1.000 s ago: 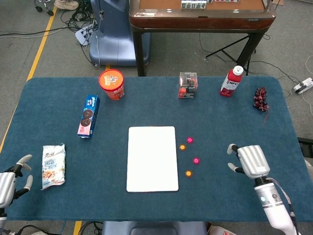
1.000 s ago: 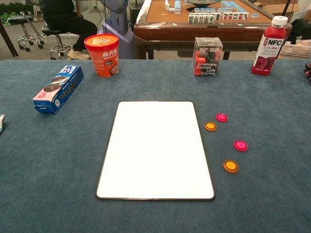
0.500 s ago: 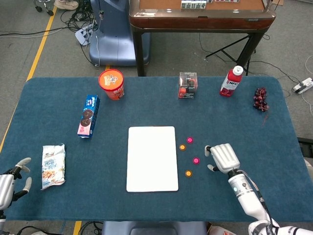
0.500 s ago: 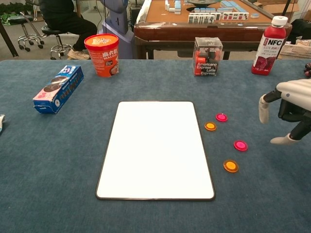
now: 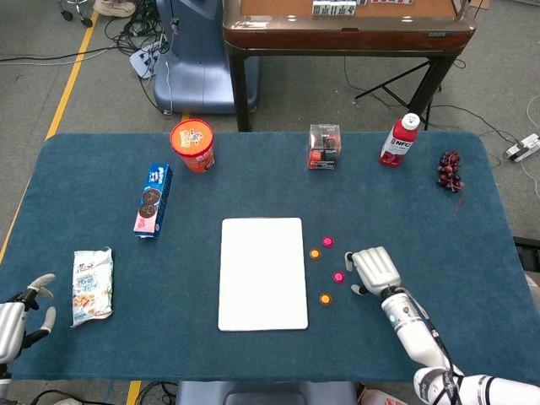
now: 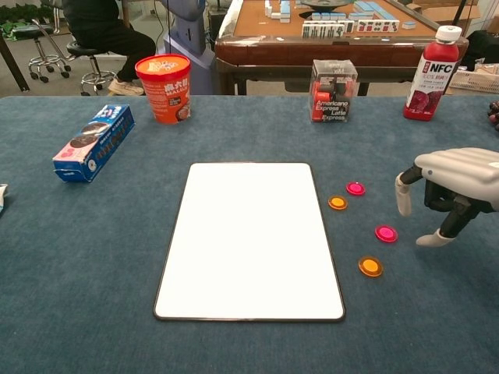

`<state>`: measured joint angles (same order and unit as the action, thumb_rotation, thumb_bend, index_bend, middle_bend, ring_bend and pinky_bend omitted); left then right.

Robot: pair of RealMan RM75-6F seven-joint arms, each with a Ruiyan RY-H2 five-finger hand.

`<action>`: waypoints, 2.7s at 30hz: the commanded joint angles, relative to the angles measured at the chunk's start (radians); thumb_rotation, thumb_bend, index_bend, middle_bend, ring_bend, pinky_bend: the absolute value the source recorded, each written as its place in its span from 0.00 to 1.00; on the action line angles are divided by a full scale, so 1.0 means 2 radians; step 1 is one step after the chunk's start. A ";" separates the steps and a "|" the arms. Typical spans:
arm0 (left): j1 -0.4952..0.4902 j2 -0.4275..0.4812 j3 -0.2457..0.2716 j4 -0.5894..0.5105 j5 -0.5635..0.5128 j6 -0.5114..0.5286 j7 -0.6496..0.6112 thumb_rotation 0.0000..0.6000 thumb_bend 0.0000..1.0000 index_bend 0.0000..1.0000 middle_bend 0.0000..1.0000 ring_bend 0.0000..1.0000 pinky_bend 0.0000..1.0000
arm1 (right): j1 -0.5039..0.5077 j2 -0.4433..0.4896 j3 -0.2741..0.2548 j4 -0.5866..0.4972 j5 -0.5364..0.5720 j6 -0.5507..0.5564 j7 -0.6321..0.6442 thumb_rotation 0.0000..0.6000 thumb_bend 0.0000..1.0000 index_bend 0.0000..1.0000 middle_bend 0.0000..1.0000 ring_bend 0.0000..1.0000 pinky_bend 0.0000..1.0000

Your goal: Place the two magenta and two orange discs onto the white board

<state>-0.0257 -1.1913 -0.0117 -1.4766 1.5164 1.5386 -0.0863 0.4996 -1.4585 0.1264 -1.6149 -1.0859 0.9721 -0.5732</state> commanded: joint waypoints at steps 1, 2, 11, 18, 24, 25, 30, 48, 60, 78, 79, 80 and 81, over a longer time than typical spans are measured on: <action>0.001 -0.001 0.000 0.000 0.000 0.001 -0.001 1.00 0.47 0.26 0.43 0.51 0.66 | 0.014 0.000 0.000 -0.005 0.022 -0.013 -0.014 1.00 0.08 0.50 1.00 1.00 1.00; 0.001 -0.001 0.000 0.000 0.000 0.001 -0.001 1.00 0.47 0.26 0.43 0.51 0.66 | 0.017 0.000 0.000 -0.007 0.028 -0.016 -0.018 1.00 0.10 0.50 1.00 1.00 1.00; 0.004 -0.004 0.002 0.005 0.000 0.001 -0.005 1.00 0.47 0.26 0.43 0.51 0.66 | 0.044 0.000 -0.004 -0.018 0.074 -0.013 -0.053 1.00 0.19 0.49 1.00 1.00 1.00; 0.005 -0.007 0.003 0.007 0.001 0.000 -0.006 1.00 0.47 0.26 0.43 0.51 0.66 | 0.063 0.004 -0.010 -0.025 0.115 -0.015 -0.073 1.00 0.18 0.45 1.00 1.00 1.00; 0.006 -0.009 0.003 0.008 0.002 0.000 -0.007 1.00 0.47 0.26 0.43 0.51 0.66 | 0.074 0.000 -0.016 -0.026 0.133 -0.007 -0.080 1.00 0.14 0.43 1.00 1.00 1.00; 0.006 -0.009 0.004 0.008 0.002 0.000 -0.008 1.00 0.47 0.26 0.43 0.51 0.66 | 0.075 0.000 -0.017 -0.026 0.135 -0.007 -0.080 1.00 0.15 0.43 1.00 1.00 1.00; 0.008 -0.009 0.004 0.009 0.001 0.000 -0.009 1.00 0.47 0.26 0.43 0.51 0.66 | 0.083 -0.004 -0.022 -0.023 0.144 -0.004 -0.079 1.00 0.16 0.43 1.00 1.00 1.00; 0.009 -0.007 0.002 0.008 0.003 0.002 -0.011 1.00 0.47 0.26 0.43 0.51 0.66 | 0.103 -0.011 -0.034 -0.016 0.160 -0.002 -0.071 1.00 0.22 0.43 1.00 1.00 1.00; 0.010 -0.008 0.003 0.008 0.002 0.001 -0.011 1.00 0.47 0.26 0.43 0.51 0.66 | 0.110 -0.016 -0.041 -0.011 0.168 0.001 -0.067 1.00 0.25 0.45 1.00 1.00 1.00; 0.011 -0.009 0.003 0.007 0.003 0.001 -0.012 1.00 0.47 0.26 0.43 0.51 0.66 | 0.108 0.003 -0.038 -0.054 0.123 0.027 -0.042 1.00 0.29 0.55 1.00 1.00 1.00; 0.010 -0.008 0.003 0.007 0.003 0.001 -0.012 1.00 0.47 0.26 0.43 0.51 0.66 | 0.109 0.005 -0.038 -0.060 0.118 0.029 -0.042 1.00 0.29 0.55 1.00 1.00 1.00; 0.010 -0.008 0.002 0.006 0.003 0.001 -0.012 1.00 0.47 0.26 0.43 0.51 0.66 | 0.110 0.005 -0.037 -0.064 0.114 0.029 -0.043 1.00 0.29 0.55 1.00 1.00 1.00; 0.010 -0.009 0.002 0.006 0.003 0.001 -0.012 1.00 0.47 0.26 0.43 0.51 0.66 | 0.112 0.005 -0.037 -0.067 0.111 0.030 -0.045 1.00 0.29 0.55 1.00 1.00 1.00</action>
<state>-0.0056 -1.2085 -0.0073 -1.4645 1.5229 1.5396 -0.1099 0.7201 -1.4515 0.0502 -1.7419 -0.8562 1.0276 -0.6609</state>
